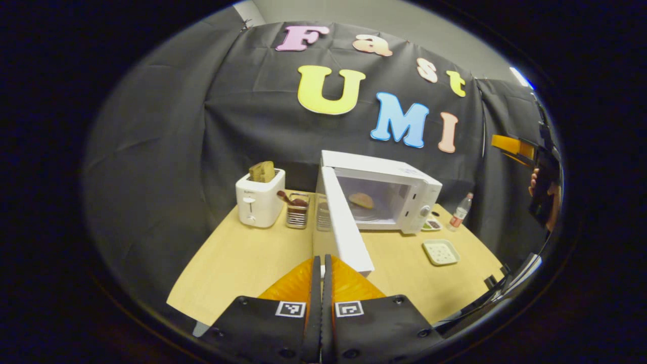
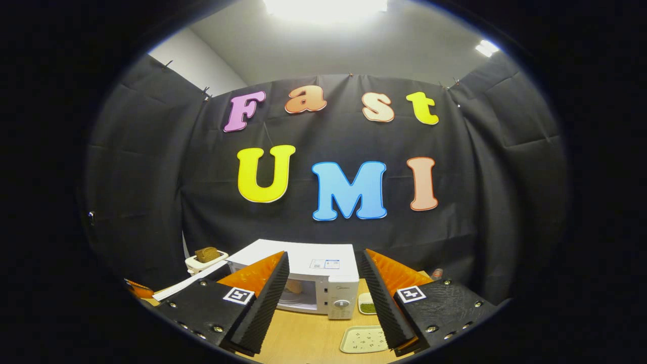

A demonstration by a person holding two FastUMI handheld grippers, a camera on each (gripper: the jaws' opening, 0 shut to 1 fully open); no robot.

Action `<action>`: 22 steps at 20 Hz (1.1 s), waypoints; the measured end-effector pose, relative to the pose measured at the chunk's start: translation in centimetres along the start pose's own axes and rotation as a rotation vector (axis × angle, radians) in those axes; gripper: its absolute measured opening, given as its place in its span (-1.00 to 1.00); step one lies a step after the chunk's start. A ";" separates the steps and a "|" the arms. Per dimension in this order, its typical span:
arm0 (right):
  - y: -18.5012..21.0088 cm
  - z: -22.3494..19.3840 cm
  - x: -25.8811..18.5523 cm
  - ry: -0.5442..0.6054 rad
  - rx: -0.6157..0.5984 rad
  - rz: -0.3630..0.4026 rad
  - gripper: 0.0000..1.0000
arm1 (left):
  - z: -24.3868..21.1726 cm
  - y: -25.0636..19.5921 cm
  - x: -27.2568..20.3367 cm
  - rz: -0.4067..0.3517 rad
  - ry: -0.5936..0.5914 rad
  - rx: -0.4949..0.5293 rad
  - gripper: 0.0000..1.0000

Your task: Open the microwave oven with the left hand, put the food in, and close the microwave oven.

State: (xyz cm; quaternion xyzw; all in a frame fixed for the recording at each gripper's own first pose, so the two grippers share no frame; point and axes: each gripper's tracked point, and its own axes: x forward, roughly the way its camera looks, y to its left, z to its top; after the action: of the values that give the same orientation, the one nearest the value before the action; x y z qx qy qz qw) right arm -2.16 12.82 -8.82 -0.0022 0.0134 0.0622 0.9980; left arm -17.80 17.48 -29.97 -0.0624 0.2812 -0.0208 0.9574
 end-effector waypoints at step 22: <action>-12.7 -2.4 0.3 0.033 0.019 -0.123 0.75 | 1.7 -21.2 10.0 -0.313 0.082 0.154 -0.84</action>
State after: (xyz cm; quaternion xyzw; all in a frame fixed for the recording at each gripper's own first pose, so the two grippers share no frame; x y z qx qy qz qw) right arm -0.36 0.28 -11.24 0.0055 0.0301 0.0006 0.9995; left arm -8.63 -4.08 -31.14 -0.0308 0.3047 -0.1935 0.9321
